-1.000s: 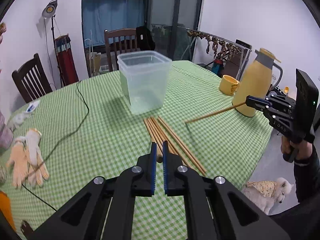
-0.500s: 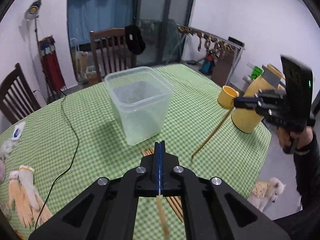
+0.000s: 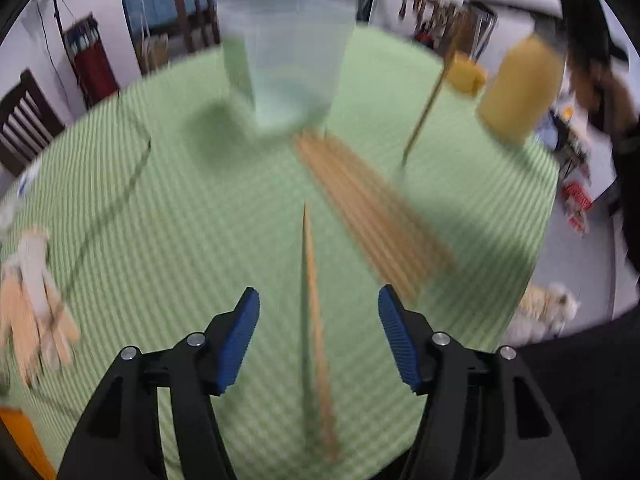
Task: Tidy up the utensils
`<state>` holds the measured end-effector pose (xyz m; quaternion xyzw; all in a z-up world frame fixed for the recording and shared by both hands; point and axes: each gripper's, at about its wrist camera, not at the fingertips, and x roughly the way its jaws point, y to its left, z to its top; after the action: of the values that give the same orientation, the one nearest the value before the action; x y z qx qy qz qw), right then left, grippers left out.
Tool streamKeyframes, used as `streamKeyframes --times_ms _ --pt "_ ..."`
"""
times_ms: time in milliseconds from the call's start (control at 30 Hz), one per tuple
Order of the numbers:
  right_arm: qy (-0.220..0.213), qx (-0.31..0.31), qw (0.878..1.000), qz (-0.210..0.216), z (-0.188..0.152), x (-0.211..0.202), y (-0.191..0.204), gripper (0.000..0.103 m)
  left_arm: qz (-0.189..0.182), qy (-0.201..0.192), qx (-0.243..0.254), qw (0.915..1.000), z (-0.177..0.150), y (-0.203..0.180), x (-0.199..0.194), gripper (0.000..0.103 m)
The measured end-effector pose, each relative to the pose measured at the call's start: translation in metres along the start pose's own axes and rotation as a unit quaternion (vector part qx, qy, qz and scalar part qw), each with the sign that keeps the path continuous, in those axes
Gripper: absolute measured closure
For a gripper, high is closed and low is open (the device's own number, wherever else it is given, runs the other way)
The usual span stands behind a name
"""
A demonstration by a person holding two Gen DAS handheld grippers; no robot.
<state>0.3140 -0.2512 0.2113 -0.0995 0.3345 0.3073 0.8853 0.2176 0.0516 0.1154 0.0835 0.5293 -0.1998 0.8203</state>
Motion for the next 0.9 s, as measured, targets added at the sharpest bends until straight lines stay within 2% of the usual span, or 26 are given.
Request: streamKeyframes --times_ms 100,200,267,333,400,567,700,767,900 --pt "-0.003 0.000 1.000 0.001 -0.003 -0.002 0.000 0.098 0.014 0.039 0.006 0.9991 -0.040 -0.003 0.024 0.042" --pt "-0.005 0.004 1.000 0.003 -0.010 -0.007 0.002 0.098 0.045 0.076 -0.002 0.9961 -0.076 0.001 0.048 0.042" --pt "-0.006 0.005 1.000 0.001 -0.014 -0.010 0.003 0.098 0.046 0.074 -0.022 0.9960 -0.090 0.003 0.049 0.042" --pt "-0.006 0.006 1.000 0.000 -0.017 -0.014 0.005 0.098 0.031 0.074 -0.039 0.9960 -0.099 0.005 0.050 0.042" --pt "-0.006 0.007 1.000 0.000 -0.020 -0.016 0.007 0.098 0.040 0.068 -0.038 0.9961 -0.105 0.005 0.050 0.045" --pt "-0.004 0.008 1.000 -0.001 -0.028 -0.022 0.013 0.098 0.068 0.070 -0.060 0.9935 -0.106 0.013 0.044 0.081" --pt "-0.004 0.009 1.000 -0.003 -0.034 -0.027 0.014 0.098 0.062 0.097 -0.075 0.9906 -0.108 0.019 0.041 0.087" --pt "-0.005 0.010 1.000 -0.003 -0.036 -0.028 0.014 0.098 0.064 0.107 -0.065 0.9901 -0.110 0.018 0.041 0.099" --pt "-0.008 0.010 1.000 -0.001 -0.039 -0.030 0.016 0.098 0.043 0.120 -0.070 0.9894 -0.109 0.015 0.040 0.100"
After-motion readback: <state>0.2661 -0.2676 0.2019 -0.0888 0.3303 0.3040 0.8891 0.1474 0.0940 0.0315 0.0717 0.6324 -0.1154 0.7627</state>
